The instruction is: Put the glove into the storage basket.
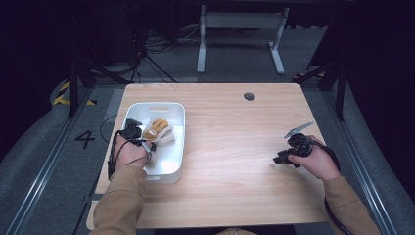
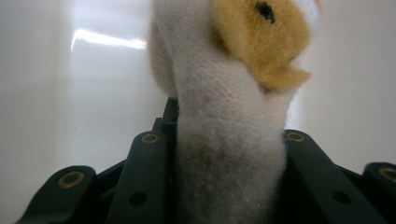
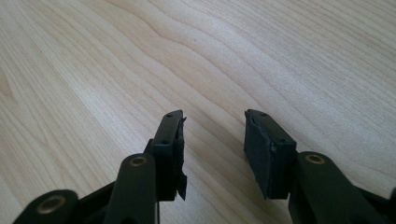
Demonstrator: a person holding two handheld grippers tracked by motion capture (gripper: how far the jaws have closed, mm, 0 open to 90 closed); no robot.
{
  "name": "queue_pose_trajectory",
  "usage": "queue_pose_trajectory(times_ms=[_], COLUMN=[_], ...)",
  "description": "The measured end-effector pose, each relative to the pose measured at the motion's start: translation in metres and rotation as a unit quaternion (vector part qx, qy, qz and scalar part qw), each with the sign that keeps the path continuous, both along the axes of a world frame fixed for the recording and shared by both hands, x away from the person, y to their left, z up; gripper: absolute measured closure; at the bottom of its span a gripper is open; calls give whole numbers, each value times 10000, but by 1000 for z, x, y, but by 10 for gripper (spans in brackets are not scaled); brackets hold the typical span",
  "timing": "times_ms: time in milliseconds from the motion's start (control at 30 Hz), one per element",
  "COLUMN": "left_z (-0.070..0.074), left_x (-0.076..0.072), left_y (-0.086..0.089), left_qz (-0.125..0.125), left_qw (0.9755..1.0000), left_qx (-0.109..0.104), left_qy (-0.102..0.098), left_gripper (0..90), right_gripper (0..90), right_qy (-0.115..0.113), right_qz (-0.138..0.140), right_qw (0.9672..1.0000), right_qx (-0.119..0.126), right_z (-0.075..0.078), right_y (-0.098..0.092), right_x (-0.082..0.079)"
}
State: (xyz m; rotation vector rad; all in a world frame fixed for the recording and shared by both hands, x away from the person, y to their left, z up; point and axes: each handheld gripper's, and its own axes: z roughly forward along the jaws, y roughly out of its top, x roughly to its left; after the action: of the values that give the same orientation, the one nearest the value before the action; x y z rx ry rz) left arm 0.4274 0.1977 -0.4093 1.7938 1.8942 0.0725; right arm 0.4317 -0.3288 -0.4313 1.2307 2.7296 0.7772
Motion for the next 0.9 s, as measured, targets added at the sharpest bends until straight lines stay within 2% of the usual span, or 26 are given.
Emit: queue_pose_trajectory(times_ms=[333,467,533,600,667,800,867,900], left_z=[-3,-7,-9,-9,-10,-8,-7,-7], left_x=[6,8,9,9,9,8,8,8], left_y=[2,0,-3,-5,-9,-18,-24,-25], left_qz=[76,42,-16,-58,-253,-312,-309,-309], left_qw=[9994,9983,9973,9972,9964,9963,9966,9965], left_qx=[-73,-15,-12,-33,-71,296,430,442], left_qy=[316,587,728,748,807,748,635,640], left_gripper=[669,636,594,513,419,255,223,200], right_gripper=[583,582,582,581,577,562,562,560], right_qy=[14,11,13,10,24,19,19,16], right_qz=[7,-6,-5,20,18,0,-6,-16], right_qw=[10000,10000,10000,10000,10000,10000,10000,10000], right_qx=[-5,-8,-7,-11,-1,26,33,36], right_z=[-1,-1,-1,-1,-1,-2,-2,-2], right_y=[1,0,0,0,0,0,0,0], right_x=[0,0,0,0,0,0,0,0])
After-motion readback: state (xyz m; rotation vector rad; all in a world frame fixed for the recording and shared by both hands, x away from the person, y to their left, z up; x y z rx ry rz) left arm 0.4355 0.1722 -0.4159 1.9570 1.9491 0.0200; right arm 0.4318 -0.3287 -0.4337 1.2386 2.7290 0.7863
